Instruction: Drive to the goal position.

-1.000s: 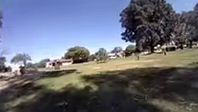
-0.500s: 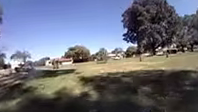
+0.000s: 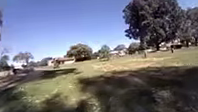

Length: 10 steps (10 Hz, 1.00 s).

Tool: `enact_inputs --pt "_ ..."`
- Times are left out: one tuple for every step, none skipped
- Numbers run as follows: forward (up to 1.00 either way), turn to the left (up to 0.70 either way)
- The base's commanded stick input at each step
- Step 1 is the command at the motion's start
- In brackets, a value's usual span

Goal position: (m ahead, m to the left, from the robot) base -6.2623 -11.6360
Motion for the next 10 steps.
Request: enact_inputs --pt "1.00 0.00" --pt "1.00 0.00" --pt "1.00 0.00" --pt "1.00 0.00" --pt "1.00 0.00" --pt "1.00 0.00" --pt "1.00 0.27" --pt "1.00 0.26" --pt "1.00 0.11" --pt "1.00 0.00"
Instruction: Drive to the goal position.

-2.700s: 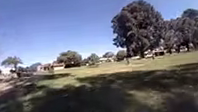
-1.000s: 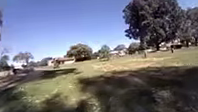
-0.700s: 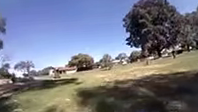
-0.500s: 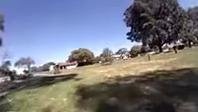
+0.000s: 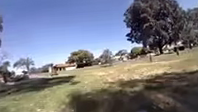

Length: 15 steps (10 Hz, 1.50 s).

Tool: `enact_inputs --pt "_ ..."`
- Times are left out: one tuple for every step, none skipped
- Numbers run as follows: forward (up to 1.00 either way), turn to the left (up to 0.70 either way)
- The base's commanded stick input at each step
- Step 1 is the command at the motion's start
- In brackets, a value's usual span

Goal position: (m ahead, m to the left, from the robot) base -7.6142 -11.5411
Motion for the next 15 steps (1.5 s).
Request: enact_inputs --pt "1.00 0.00" --pt "1.00 0.00" --pt "1.00 -0.13" --pt "1.00 -0.26" --pt "1.00 -0.27" --pt "1.00 -0.27" --pt "1.00 -0.27" --pt "1.00 -0.27" --pt "1.00 -0.27" --pt "1.00 -0.27" --pt "1.00 -0.27" --pt "1.00 -0.27" --pt "1.00 -0.27" --pt "1.00 -0.27" --pt "1.00 -0.27"
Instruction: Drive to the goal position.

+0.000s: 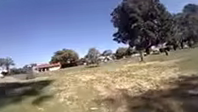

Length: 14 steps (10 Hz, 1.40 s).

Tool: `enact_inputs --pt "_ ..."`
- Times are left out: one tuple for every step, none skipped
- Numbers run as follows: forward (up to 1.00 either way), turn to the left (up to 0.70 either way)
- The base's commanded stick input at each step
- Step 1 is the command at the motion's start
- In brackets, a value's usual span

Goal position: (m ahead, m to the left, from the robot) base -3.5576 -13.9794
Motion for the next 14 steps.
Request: enact_inputs --pt "1.00 -0.27" --pt "1.00 -0.27" --pt "1.00 -0.27" --pt "1.00 -0.27" --pt "1.00 -0.27" --pt "1.00 -0.27" --pt "1.00 -0.27" --pt "1.00 -0.27" --pt "1.00 -0.27" --pt "1.00 -0.27" --pt "1.00 -0.27" --pt "1.00 -0.27" --pt "1.00 -0.27" --pt "1.00 -0.27"
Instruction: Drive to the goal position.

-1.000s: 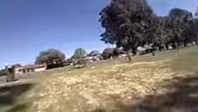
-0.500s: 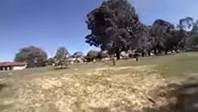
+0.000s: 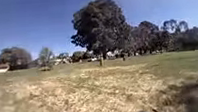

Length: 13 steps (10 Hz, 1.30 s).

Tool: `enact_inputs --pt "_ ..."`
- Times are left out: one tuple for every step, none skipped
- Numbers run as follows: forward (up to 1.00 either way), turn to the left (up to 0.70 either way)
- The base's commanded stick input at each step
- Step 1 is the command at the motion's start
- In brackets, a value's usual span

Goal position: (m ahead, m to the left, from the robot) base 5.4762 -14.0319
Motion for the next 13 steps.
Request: enact_inputs --pt "1.00 -0.27" --pt "1.00 -0.27" --pt "1.00 -0.27" --pt "1.00 -0.27" --pt "1.00 -0.27" --pt "1.00 -0.27" --pt "1.00 -0.27" --pt "1.00 -0.27" --pt "1.00 -0.27" --pt "1.00 -0.27" --pt "1.00 -0.27" --pt "1.00 -0.27" --pt "1.00 -0.27"
